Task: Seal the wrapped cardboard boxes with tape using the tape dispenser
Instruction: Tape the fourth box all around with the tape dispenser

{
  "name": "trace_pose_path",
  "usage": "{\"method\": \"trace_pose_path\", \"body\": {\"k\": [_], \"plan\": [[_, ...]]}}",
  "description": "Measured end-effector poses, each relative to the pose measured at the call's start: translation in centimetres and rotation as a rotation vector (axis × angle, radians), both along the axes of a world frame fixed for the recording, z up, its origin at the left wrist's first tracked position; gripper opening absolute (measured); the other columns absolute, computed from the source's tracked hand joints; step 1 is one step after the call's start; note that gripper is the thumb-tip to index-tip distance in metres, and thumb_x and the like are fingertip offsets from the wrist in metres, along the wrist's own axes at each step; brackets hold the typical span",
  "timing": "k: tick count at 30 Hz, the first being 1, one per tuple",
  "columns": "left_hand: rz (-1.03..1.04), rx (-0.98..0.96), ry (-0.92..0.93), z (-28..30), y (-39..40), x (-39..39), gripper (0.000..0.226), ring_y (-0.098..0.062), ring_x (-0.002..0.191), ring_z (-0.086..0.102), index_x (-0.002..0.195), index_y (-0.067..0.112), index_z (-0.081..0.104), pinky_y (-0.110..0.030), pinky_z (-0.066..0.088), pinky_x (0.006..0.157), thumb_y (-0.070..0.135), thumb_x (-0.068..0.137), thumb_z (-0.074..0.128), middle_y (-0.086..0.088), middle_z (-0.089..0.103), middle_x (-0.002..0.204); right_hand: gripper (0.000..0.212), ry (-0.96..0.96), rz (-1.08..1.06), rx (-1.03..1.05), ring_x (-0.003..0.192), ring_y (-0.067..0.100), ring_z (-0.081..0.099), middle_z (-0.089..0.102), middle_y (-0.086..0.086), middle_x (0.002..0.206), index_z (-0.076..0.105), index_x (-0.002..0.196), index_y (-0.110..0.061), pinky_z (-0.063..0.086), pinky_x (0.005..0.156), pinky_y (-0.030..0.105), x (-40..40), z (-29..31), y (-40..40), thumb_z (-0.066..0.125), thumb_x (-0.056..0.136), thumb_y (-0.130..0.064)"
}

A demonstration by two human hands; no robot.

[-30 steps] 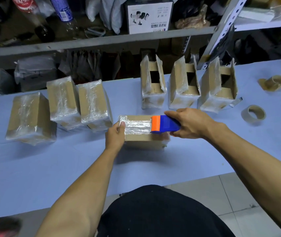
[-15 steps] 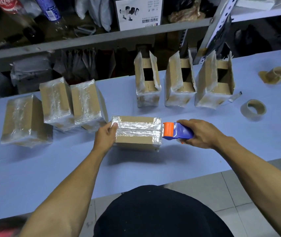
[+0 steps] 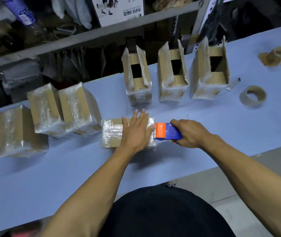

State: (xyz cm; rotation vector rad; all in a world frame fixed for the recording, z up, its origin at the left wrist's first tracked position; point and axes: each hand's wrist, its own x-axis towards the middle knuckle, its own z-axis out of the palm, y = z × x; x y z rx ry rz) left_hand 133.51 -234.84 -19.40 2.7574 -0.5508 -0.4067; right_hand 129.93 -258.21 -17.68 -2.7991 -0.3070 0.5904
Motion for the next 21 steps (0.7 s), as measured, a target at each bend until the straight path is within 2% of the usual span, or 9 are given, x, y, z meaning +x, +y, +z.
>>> {"method": "trace_pose_path", "body": {"k": [2, 4, 11, 14, 17, 21], "plan": [[-0.032, 0.095, 0.009, -0.7, -0.8, 0.2, 0.068, -0.019, 0.156, -0.011, 0.161, 0.021, 0.011, -0.057, -0.014, 0.118, 0.057, 0.104, 0.012, 0.005, -0.002, 0.169, 0.047, 0.006, -0.017, 0.021, 0.089, 0.026, 0.059, 0.062, 0.002, 0.103, 0.049, 0.116, -0.02, 0.049, 0.072, 0.035, -0.1, -0.3, 0.0, 0.071, 0.08, -0.041], [-0.036, 0.121, 0.018, -1.0, -0.5, 0.4, 0.068, -0.018, 0.155, -0.016, 0.161, 0.023, 0.006, -0.058, -0.015, 0.118, 0.059, 0.103, 0.011, 0.005, -0.008, 0.169, 0.045, 0.008, -0.032, 0.057, 0.086, 0.025, 0.058, 0.062, 0.002, 0.1, 0.049, 0.114, -0.019, 0.05, 0.071, 0.036, -0.4, -0.5, -0.4, 0.07, 0.081, -0.04], [-0.007, 0.123, 0.021, -1.3, -0.7, 0.6, 0.065, -0.018, 0.156, -0.009, 0.161, 0.024, 0.014, -0.057, -0.013, 0.119, 0.055, 0.104, 0.016, 0.005, 0.001, 0.17, 0.042, 0.103, -0.102, 0.208, 0.08, 0.02, 0.056, 0.061, -0.001, 0.096, 0.046, 0.113, -0.022, 0.05, 0.068, 0.036, -2.6, -1.9, -2.9, 0.069, 0.083, -0.04], [-0.001, 0.108, 0.001, -1.2, -0.7, 0.5, 0.062, -0.019, 0.156, 0.0, 0.159, 0.023, 0.022, -0.058, -0.011, 0.119, 0.053, 0.104, 0.019, 0.003, 0.012, 0.169, 0.043, 0.091, -0.087, 0.077, 0.082, 0.023, 0.057, 0.06, 0.001, 0.096, 0.045, 0.111, -0.021, 0.046, 0.065, 0.034, -2.3, -2.0, -3.6, 0.068, 0.083, -0.044], [-0.001, 0.085, -0.017, -1.2, -0.8, 0.3, 0.056, -0.022, 0.154, 0.012, 0.153, 0.022, 0.031, -0.061, -0.005, 0.119, 0.048, 0.104, 0.025, 0.002, 0.028, 0.163, 0.042, 0.033, -0.019, -0.067, 0.086, 0.03, 0.059, 0.059, 0.006, 0.098, 0.047, 0.114, -0.017, 0.04, 0.063, 0.032, -0.6, -1.5, -1.4, 0.064, 0.082, -0.039], [-0.021, 0.083, -0.077, -1.0, -0.9, 0.1, 0.051, -0.024, 0.14, 0.031, 0.147, 0.02, 0.038, -0.065, 0.003, 0.118, 0.045, 0.104, 0.029, 0.002, 0.044, 0.146, 0.04, -0.009, 0.05, -0.25, 0.072, 0.027, 0.046, 0.051, 0.004, 0.087, 0.047, 0.113, -0.017, 0.032, 0.062, 0.031, 1.4, 0.5, 1.7, 0.064, 0.079, -0.028]]}}
